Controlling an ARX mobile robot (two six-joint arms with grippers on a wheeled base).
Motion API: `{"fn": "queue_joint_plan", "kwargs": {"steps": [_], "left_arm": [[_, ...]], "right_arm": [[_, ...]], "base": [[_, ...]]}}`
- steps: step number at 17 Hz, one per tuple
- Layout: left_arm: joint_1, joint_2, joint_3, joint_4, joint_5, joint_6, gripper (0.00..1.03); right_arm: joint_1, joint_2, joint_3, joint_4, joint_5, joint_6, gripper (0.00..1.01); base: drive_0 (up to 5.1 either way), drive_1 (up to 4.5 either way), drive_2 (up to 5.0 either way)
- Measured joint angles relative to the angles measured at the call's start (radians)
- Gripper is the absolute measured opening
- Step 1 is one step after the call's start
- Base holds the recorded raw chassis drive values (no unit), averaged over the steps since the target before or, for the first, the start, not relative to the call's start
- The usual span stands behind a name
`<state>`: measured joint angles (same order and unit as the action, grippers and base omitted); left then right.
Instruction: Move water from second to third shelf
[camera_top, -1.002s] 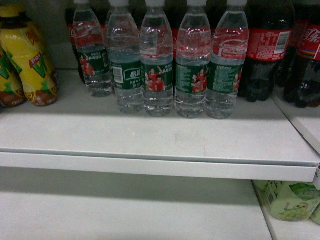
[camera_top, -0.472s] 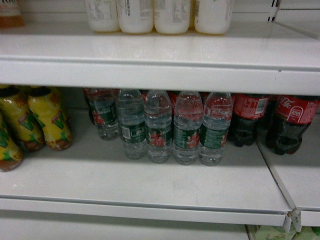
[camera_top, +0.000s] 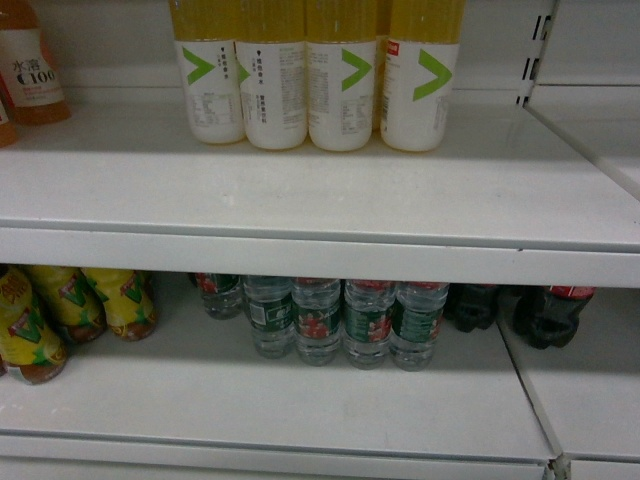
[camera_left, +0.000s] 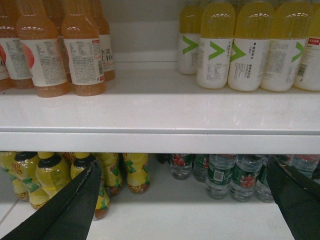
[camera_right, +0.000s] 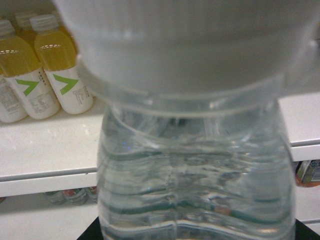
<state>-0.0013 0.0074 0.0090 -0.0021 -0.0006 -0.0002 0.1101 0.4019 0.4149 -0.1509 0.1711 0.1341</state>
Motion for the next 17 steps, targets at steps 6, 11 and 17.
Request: {"fn": "queue_joint_plan", "kwargs": {"steps": [6,11,17], "left_arm": [[0.000,0.000,0.000,-0.001,0.001,0.000,0.98],[0.000,0.000,0.000,0.000,0.001,0.000,0.98],[0.000,0.000,0.000,-0.001,0.000,0.000,0.98]], "right_arm": [[0.000,0.000,0.000,0.000,0.003,0.000,0.43],[-0.001,0.000,0.000,0.001,0.008,0.000,0.43],[0.000,-0.001,0.000,0.000,0.005,0.000,0.43]], "base": [[0.0,0.00,0.0],[0.0,0.00,0.0],[0.0,0.00,0.0]]}}
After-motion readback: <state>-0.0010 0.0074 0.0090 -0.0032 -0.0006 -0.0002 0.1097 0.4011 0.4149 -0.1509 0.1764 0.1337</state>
